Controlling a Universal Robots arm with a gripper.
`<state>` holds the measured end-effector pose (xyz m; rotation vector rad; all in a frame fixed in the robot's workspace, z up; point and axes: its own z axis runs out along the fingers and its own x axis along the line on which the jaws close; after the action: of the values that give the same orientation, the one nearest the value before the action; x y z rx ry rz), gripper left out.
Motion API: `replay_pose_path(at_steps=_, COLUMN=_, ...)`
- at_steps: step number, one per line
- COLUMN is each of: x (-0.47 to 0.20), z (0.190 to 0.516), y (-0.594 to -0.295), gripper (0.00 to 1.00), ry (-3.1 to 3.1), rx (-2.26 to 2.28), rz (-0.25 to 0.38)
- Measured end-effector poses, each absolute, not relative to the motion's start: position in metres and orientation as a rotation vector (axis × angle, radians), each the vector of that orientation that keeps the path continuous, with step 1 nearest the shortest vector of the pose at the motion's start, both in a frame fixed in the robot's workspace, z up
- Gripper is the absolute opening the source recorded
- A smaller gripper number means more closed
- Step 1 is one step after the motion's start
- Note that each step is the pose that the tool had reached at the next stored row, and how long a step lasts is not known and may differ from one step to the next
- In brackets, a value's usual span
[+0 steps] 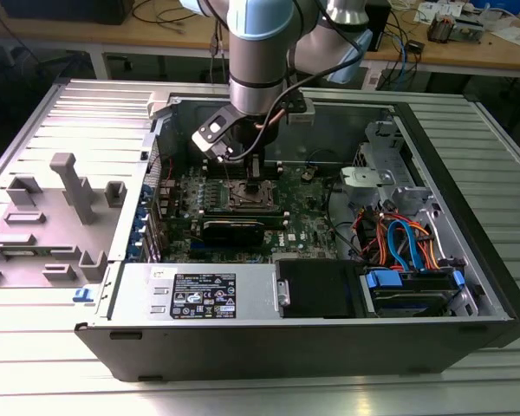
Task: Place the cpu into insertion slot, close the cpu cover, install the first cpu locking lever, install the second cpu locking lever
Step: 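Install the first cpu locking lever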
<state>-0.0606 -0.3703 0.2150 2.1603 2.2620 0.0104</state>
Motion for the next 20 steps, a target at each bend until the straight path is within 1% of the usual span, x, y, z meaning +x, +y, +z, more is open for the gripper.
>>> replay_pose_path(at_steps=9, x=-0.06, z=0.246, y=-0.37, gripper=0.11, ry=2.253, rx=2.152, rz=-0.009)
replay_pose_path(at_steps=20, x=-0.06, z=0.247, y=-0.37, gripper=0.11, ry=2.441, rx=1.937, rz=-0.006)
